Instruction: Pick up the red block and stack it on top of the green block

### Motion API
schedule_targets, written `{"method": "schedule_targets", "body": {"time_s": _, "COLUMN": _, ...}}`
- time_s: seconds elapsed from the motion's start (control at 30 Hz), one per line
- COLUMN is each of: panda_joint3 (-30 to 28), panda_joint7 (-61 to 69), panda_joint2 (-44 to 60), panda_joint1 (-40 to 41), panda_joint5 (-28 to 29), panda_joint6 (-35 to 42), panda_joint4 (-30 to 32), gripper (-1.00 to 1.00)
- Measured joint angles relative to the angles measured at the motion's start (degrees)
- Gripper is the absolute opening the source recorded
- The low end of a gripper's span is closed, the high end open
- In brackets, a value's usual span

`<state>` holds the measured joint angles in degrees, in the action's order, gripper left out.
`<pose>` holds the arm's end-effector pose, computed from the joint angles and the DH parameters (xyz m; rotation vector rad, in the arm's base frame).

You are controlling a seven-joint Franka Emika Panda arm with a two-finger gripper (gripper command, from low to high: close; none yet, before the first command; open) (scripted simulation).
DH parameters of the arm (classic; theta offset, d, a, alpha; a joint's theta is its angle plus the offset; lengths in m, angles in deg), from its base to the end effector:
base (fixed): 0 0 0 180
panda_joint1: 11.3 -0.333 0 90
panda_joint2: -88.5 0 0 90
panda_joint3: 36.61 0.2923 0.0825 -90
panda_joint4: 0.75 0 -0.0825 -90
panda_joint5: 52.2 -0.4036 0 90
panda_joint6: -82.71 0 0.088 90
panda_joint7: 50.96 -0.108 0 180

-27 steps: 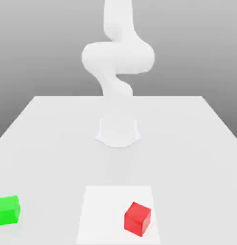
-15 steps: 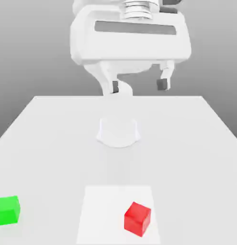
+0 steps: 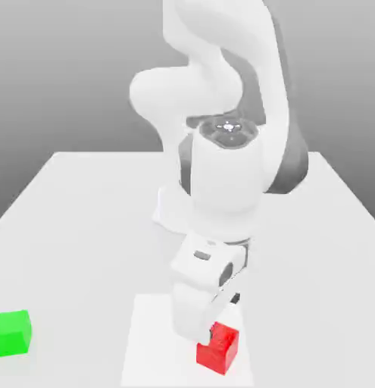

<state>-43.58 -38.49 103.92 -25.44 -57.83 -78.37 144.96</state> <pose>0.4516 0.0474 0.1306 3.1158 0.3982 0.0039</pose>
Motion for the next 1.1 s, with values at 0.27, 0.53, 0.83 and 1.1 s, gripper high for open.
{"method": "schedule_targets", "body": {"time_s": 0.27, "panda_joint3": 1.5, "panda_joint7": 1.1, "panda_joint2": 4.6, "panda_joint1": 1.2, "panda_joint5": -1.4, "panda_joint6": -3.7, "panda_joint4": -0.7, "gripper": -1.00}}
{"method": "schedule_targets", "body": {"time_s": 0.53, "panda_joint3": -3.2, "panda_joint7": -2.5, "panda_joint2": -5.8, "panda_joint1": 2.5, "panda_joint5": 1.7, "panda_joint6": 6.4, "panda_joint4": -0.2, "gripper": -1.00}}
{"method": "schedule_targets", "body": {"time_s": 0.83, "panda_joint3": -16.8, "panda_joint7": -6.1, "panda_joint2": -5.1, "panda_joint1": 15.9, "panda_joint5": -2.5, "panda_joint6": 12.1, "panda_joint4": -5.5, "gripper": -1.00}}
{"method": "schedule_targets", "body": {"time_s": 1.1, "panda_joint3": -15.8, "panda_joint7": -1.8, "panda_joint2": 4.9, "panda_joint1": 24.8, "panda_joint5": -12.2, "panda_joint6": 7.4, "panda_joint4": -9.7, "gripper": 1.00}}
